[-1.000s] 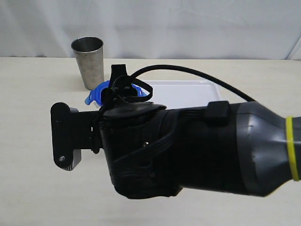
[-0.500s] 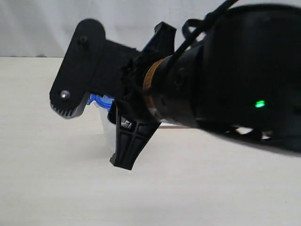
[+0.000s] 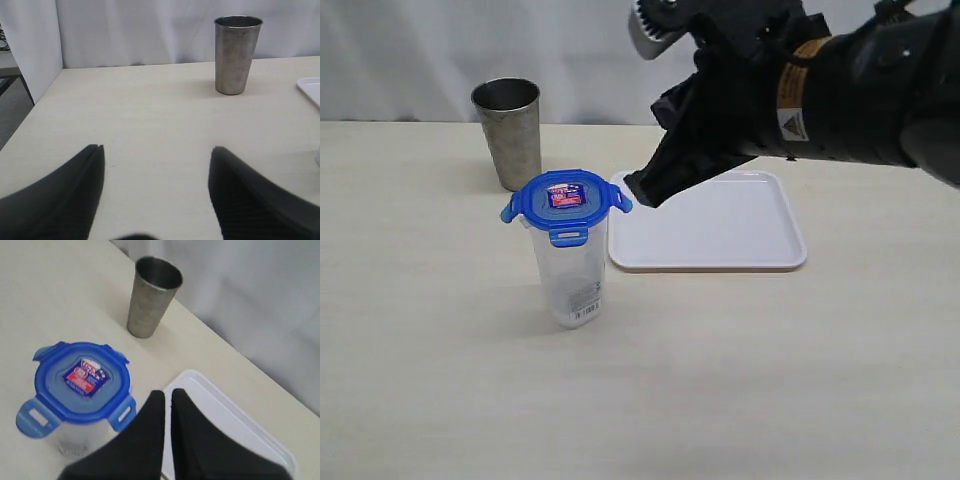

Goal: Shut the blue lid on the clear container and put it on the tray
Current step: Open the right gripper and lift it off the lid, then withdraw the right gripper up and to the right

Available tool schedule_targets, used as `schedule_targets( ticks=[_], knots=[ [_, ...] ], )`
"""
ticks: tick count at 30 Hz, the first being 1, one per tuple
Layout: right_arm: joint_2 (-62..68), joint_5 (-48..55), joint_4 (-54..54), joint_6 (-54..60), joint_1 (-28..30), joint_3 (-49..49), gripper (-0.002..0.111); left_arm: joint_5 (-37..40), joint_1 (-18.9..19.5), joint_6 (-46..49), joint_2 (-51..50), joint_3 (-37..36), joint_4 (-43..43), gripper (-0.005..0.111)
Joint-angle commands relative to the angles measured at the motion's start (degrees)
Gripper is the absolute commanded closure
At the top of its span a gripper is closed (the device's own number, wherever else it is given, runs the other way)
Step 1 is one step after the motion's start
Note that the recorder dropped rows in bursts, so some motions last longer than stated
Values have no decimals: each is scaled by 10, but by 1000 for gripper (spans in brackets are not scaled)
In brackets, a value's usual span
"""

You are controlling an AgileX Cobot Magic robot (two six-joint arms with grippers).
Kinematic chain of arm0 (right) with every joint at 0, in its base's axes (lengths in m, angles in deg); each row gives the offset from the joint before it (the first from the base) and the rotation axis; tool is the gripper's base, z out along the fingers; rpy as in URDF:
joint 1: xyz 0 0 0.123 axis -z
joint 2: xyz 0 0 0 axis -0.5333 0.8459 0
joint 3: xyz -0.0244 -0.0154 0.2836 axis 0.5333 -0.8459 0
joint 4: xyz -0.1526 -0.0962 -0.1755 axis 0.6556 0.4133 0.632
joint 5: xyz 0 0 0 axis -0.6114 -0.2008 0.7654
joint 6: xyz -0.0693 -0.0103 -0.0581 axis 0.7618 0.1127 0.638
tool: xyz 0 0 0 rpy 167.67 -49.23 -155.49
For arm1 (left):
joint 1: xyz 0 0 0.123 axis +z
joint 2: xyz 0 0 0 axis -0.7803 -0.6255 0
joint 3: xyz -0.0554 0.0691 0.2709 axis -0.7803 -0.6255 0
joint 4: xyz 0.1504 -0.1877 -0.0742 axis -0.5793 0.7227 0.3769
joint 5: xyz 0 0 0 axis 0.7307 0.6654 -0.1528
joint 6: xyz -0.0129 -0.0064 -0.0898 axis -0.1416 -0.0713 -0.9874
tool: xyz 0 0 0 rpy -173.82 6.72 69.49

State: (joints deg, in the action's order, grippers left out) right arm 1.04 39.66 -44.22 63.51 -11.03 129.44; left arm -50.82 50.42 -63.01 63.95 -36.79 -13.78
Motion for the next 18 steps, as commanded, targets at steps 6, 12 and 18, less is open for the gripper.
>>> schedule_targets(
  ticks=[6,12,18],
  knots=[
    [-40,-309,-73,-11,120,-130,104,-7,1,0,2,-2,-1,49],
    [-13,-387,32,-94,182,-166,104,-7,1,0,2,-2,-1,49],
    [54,-717,306,-356,355,-154,104,-7,1,0,2,-2,-1,49]
  ],
)
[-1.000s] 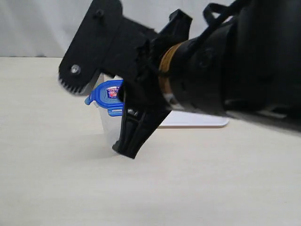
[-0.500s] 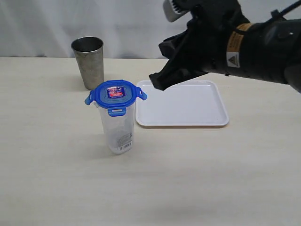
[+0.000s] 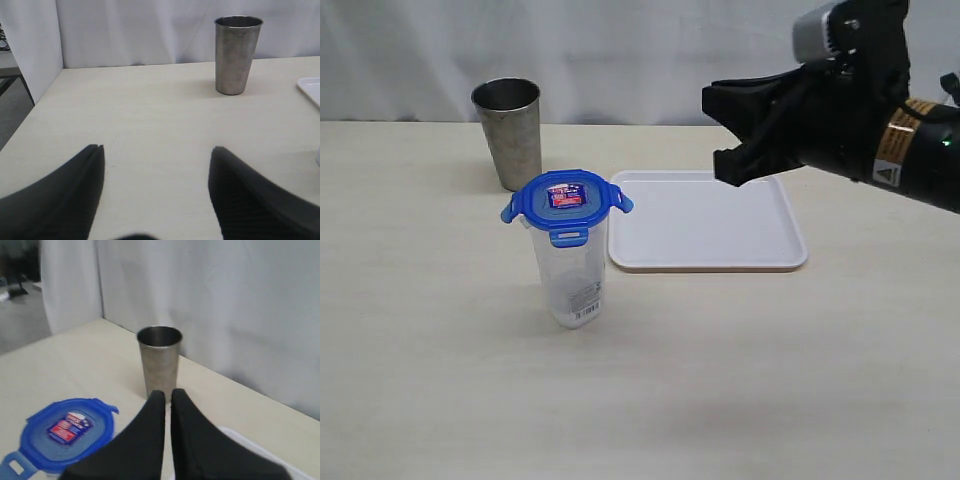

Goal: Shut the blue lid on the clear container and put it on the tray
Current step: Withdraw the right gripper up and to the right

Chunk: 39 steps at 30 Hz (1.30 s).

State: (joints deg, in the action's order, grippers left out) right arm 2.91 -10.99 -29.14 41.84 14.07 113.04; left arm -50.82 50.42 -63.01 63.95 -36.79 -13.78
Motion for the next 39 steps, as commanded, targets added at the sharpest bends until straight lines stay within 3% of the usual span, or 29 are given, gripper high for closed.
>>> schedule_targets(
  ticks=[1,5,9,12,15,18,25,28,32,39],
  knots=[
    [47,-263,182,-160,134,17,104,-7,1,0,2,-2,-1,49],
    [76,-327,237,-171,206,23,104,-7,1,0,2,-2,-1,49],
    [85,-349,285,-139,214,23,104,-9,1,4,2,-2,-8,49],
    [87,-394,267,-96,214,23,104,-44,1,5,2,-2,-69,49],
    [82,-381,246,-65,214,23,104,-139,1,-4,2,-2,-32,49],
    [76,-303,224,-74,214,23,104,-237,1,-4,2,-2,27,49],
    [76,-201,225,-78,214,23,104,-439,1,-22,2,-2,28,49],
    [76,-224,237,-83,214,23,104,-433,1,-145,2,-2,-21,49],
    [76,-249,242,-92,214,23,104,-445,1,-269,-6,-2,-208,49],
    [76,-249,253,-103,214,23,104,-530,1,-328,-79,-2,-253,49]
  ],
)
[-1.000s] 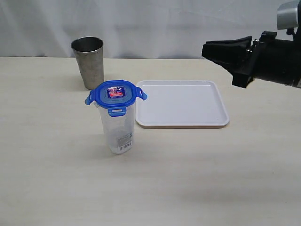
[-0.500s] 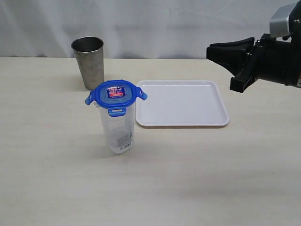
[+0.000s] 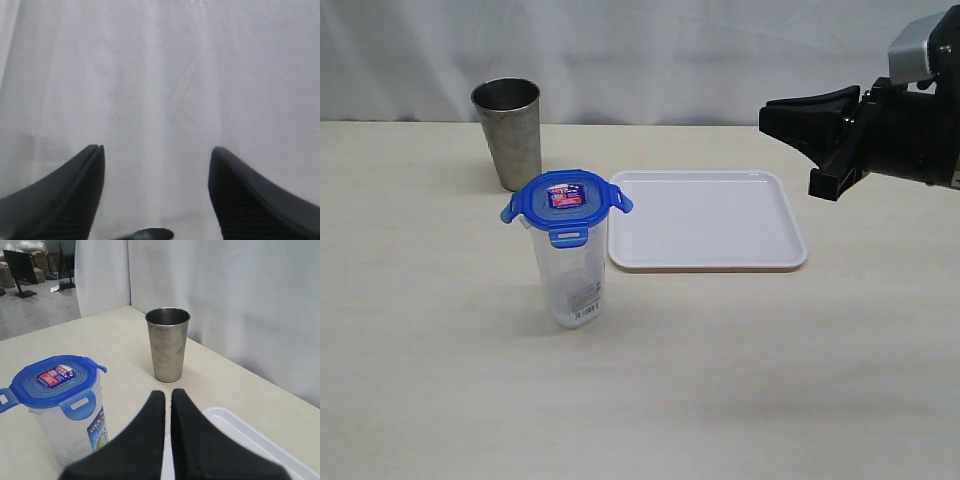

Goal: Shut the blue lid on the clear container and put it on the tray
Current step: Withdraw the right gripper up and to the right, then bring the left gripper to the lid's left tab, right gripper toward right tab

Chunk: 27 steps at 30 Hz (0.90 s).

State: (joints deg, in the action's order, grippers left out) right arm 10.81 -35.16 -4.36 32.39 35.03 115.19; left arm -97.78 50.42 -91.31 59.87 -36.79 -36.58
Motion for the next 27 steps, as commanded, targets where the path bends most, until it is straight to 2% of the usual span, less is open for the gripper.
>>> schedule_targets(
  ticks=[1,6,7,11,12,15,17,20,23,25,27],
  knots=[
    [-3,-7,7,-10,4,2,104,-71,1,-49,-49,-2,-32,49],
    [-3,-7,7,-12,4,2,104,-78,1,-60,-98,-2,-33,52],
    [-3,-7,7,-13,4,2,104,-74,1,-63,-126,-2,-35,65],
    [-3,-7,16,-14,4,2,104,-109,1,-46,-189,-2,-37,104],
    [0,-7,24,-20,4,2,104,-112,1,-23,-221,0,-37,107],
    [9,-7,43,-29,4,2,104,-108,1,-17,-294,29,-39,107],
    [25,-18,53,-29,4,2,104,-119,1,4,-385,62,-48,107],
    [50,-34,52,-33,4,2,104,-192,1,-6,-571,138,-154,107],
    [61,-53,83,-24,3,2,104,-227,1,46,-729,212,-180,107],
    [68,-50,100,-8,-19,2,104,-251,1,59,-820,259,-231,107],
    [79,-31,100,6,-52,2,104,-298,1,60,-887,293,-239,107]
  ],
)
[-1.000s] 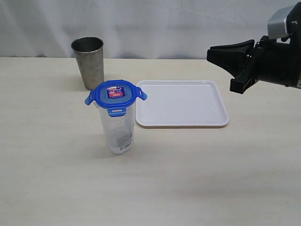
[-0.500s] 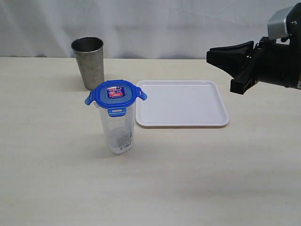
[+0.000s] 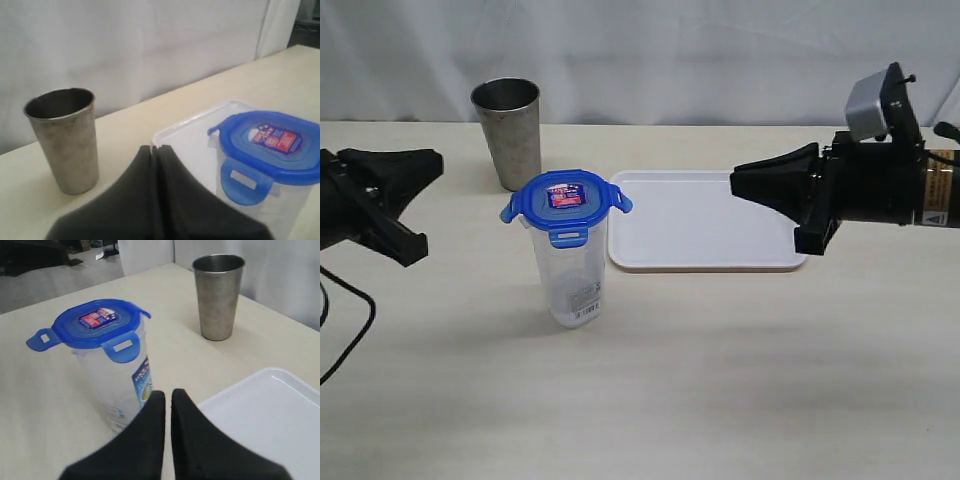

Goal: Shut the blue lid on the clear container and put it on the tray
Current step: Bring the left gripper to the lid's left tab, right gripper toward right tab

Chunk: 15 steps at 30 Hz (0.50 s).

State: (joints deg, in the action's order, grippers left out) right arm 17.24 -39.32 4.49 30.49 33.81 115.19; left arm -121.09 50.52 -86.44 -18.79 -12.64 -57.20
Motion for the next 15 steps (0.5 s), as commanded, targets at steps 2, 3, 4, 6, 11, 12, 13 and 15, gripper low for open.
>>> schedule_targets(
  ticks=[2,3,4,6,11,12,13,15],
  knots=[
    [23,31,11,43,-56,2,104,-76,0,16,-124,70,-46,107],
    [28,41,11,48,-62,2,104,-77,0,23,-134,80,-57,107],
    [32,46,11,52,-67,2,104,-76,0,27,-145,96,-75,107],
    [40,43,6,52,-71,3,104,-76,0,24,-162,120,-108,107],
    [53,39,-10,52,-71,8,104,-77,0,7,-201,143,-120,107],
    [56,37,-15,52,-71,8,104,-80,0,7,-207,144,-125,107],
    [58,37,-17,57,-71,8,104,-83,0,7,-213,145,-129,107],
    [62,37,-17,64,-71,8,104,-90,0,7,-217,145,-133,107]
  ],
)
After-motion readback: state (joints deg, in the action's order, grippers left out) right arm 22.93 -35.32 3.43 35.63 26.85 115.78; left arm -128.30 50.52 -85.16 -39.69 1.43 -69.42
